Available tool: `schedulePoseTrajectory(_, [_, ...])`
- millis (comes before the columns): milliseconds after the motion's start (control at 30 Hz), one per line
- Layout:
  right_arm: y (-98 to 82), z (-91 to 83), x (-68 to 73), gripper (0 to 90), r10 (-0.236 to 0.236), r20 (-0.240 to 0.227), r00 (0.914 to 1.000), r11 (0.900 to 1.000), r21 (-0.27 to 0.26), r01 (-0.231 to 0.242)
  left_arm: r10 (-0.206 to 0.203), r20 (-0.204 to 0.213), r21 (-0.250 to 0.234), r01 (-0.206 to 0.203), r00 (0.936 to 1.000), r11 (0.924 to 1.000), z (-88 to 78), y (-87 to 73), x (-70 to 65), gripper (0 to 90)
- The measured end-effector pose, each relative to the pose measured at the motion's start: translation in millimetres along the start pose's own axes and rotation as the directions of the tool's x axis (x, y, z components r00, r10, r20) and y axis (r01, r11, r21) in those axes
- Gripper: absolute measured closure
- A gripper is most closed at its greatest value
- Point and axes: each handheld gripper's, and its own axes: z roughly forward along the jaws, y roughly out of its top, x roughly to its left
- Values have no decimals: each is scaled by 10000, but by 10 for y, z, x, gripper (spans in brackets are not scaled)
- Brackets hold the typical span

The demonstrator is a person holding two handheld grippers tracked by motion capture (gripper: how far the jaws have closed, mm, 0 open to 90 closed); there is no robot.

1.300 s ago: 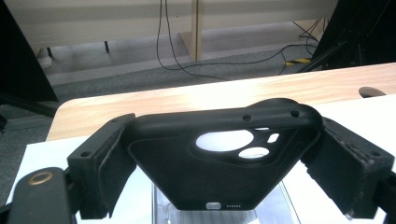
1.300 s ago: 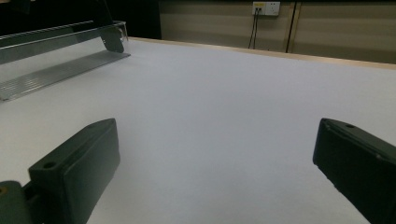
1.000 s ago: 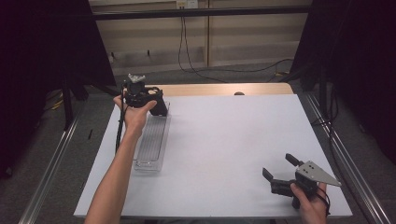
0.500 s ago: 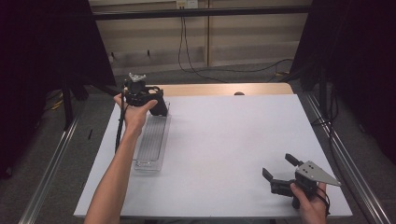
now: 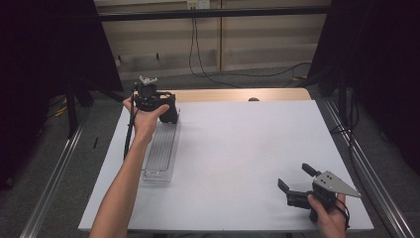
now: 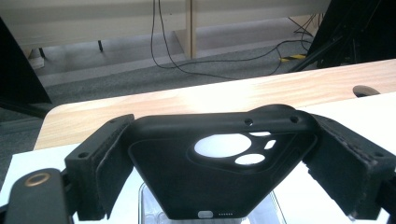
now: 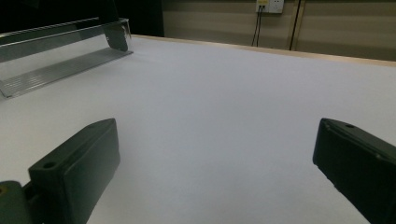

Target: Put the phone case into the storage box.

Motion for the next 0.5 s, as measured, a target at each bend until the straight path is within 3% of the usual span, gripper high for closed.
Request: schedulePoseTrajectory(500, [-1, -2, -5, 2, 22, -10, 10000, 10000, -4, -22, 62, -11, 14, -62, 10000, 10000, 27, 24, -6, 122])
